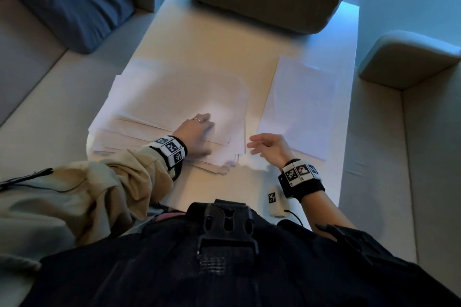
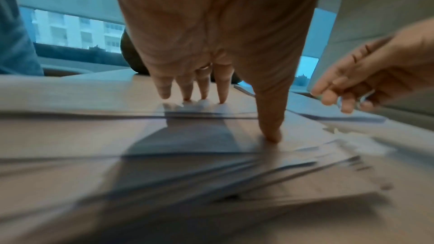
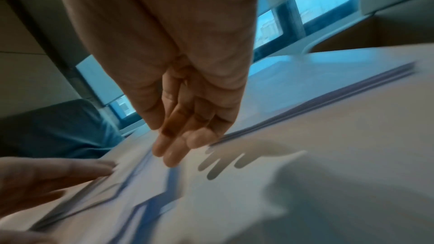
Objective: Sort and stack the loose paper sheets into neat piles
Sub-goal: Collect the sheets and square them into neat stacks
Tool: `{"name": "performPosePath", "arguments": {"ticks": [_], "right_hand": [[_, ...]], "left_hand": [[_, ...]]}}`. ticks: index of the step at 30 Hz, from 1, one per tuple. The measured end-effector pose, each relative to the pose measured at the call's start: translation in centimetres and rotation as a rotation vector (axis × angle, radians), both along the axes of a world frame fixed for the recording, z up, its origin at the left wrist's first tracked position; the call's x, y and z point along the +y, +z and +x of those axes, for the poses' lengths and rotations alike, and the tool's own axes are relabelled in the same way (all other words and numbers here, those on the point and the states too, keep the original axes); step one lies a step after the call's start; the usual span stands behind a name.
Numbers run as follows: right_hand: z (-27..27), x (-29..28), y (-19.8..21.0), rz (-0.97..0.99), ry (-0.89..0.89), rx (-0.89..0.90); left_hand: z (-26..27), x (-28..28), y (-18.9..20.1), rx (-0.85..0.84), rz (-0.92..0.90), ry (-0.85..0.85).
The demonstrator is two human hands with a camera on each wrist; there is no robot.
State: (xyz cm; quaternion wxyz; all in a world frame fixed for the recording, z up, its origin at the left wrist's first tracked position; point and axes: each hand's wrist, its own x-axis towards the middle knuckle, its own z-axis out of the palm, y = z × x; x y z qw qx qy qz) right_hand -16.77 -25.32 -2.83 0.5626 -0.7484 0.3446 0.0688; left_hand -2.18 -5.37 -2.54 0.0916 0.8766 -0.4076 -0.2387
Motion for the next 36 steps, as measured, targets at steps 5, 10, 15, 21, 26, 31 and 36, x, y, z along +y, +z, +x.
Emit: {"name": "performPosePath", "arguments": {"ticks": [5, 10, 15, 21, 26, 31, 36], "right_hand": [[3.4, 3.1, -0.6, 0.045, -0.004, 0.075], [5.4, 4.4, -1.2, -0.031, -0.035, 0.146], [5.7, 4.5, -0.3, 0.027, -0.115, 0.115], [5.2, 4.5, -0.1, 0.265, -0.197, 0.085], [5.5, 4.8, 0.3, 0.304, -0.364, 0.082], [5.8, 4.9, -0.2, 0.002, -0.123, 0.101], [6.3, 4.6, -0.9, -0.033, -0.118, 0.102]], "left_hand": [[1.6, 0.1, 0.1, -0.004, 0.075, -0.078], [2.0, 0.1, 0.2, -0.073, 0.09, -0.169], [2.0, 0.2, -0.1, -0.148, 0.107, -0.239], [2.1, -0.9, 0.8, -0.098, 0.064, -0.215], [3.7, -0.1, 0.8, 0.023, -0.194, -0.21], [5.1, 0.8, 0.3, 0.008, -0.164, -0.291], [4.0, 1.3, 0.5, -0.024, -0.004, -0.368]]}}
